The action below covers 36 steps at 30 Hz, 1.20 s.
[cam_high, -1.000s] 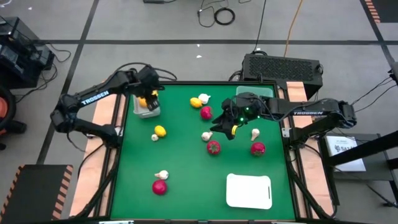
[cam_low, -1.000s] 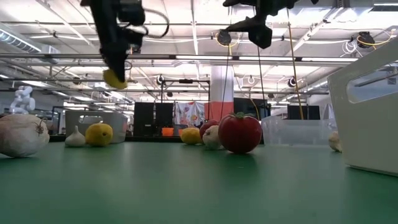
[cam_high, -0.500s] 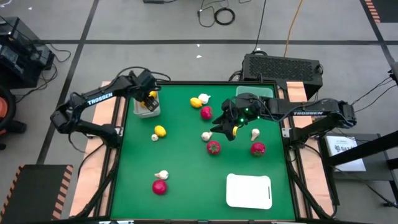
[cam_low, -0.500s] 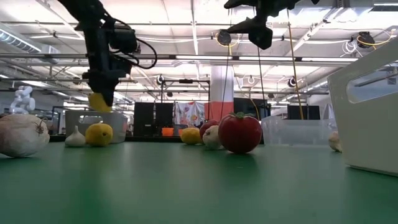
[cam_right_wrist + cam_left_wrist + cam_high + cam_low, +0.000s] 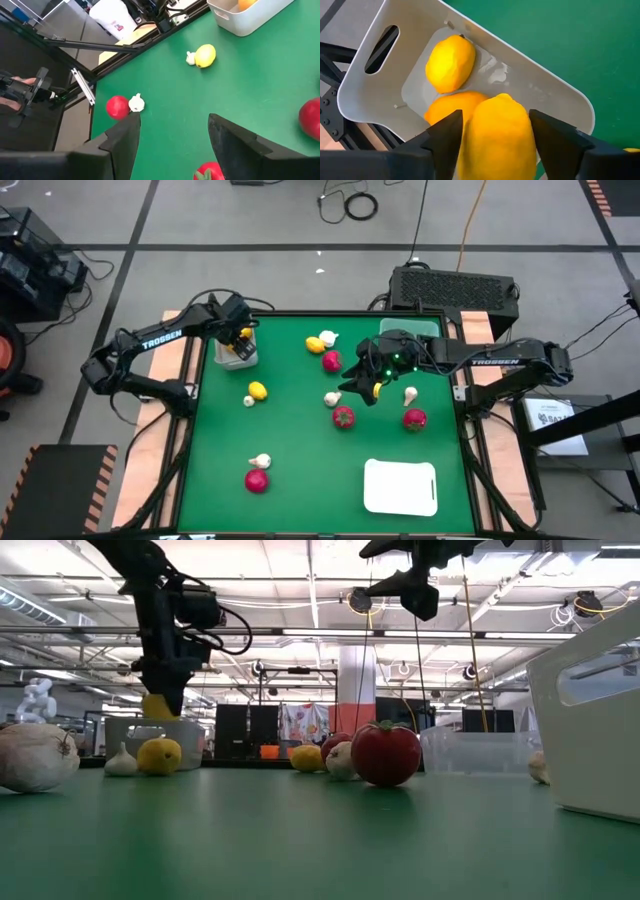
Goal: Sort produce into baskets
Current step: Put the yellow lemon in the gray bin
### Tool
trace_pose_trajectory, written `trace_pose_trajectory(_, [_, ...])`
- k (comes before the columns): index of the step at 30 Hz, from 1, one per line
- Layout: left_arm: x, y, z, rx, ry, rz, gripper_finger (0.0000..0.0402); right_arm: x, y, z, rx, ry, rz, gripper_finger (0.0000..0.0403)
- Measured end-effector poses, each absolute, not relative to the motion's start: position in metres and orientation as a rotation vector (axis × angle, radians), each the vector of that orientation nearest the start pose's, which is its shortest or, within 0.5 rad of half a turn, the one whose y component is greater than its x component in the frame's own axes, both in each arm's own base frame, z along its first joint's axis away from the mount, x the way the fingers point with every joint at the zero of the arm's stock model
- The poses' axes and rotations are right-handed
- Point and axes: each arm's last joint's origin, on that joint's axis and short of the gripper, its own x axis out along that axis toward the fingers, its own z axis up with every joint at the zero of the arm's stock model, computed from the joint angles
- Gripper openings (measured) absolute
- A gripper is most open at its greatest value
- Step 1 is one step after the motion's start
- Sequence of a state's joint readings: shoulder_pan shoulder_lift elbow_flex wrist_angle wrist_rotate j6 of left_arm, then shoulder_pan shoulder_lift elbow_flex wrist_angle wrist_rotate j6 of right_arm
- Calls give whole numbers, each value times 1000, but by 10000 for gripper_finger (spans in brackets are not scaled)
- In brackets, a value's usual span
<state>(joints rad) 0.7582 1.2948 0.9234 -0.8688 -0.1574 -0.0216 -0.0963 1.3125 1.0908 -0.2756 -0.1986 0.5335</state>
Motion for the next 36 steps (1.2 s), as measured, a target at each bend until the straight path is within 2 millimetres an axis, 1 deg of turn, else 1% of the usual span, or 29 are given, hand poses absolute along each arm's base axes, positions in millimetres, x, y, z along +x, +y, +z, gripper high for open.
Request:
trace_pose_trajectory(6, [164, 161, 233, -396, 1212, 804, 292, 288, -22, 316, 597, 526, -40, 224])
trace_pose_trajectory(8, [166, 160, 234, -413, 1192, 785, 301, 287, -22, 314, 600, 544, -45, 224])
trace_pose_trajectory(11, [173, 160, 235, -419, 1130, 755, 304, 285, -22, 312, 604, 575, -59, 224])
trace_pose_trajectory(14, [184, 157, 238, -393, 1049, 705, 304, 284, -22, 310, 606, 588, -75, 224])
trace_pose_trajectory(17, [199, 152, 243, -332, 957, 629, 302, 284, -21, 310, 624, 591, -78, 224])
trace_pose_trajectory(21, [222, 139, 250, -154, 860, 432, 301, 284, -15, 308, 624, 617, -67, 224])
trace_pose_trajectory(24, [238, 128, 250, -40, 816, 317, 301, 283, -10, 308, 637, 634, -59, 224])
trace_pose_trajectory(27, [253, 123, 243, 33, 801, 250, 301, 283, -4, 307, 648, 643, -49, 224])
trace_pose_trajectory(29, [262, 122, 232, 22, 822, 200, 301, 283, 0, 307, 655, 647, -41, 224])
trace_pose_trajectory(32, [276, 128, 213, -1, 880, 150, 301, 283, 5, 307, 664, 652, -30, 224])
trace_pose_trajectory(34, [286, 133, 203, 26, 919, 127, 301, 283, 7, 307, 676, 654, -32, 224])
trace_pose_trajectory(36, [298, 139, 196, 75, 934, 106, 301, 283, 11, 307, 682, 650, -50, 224])
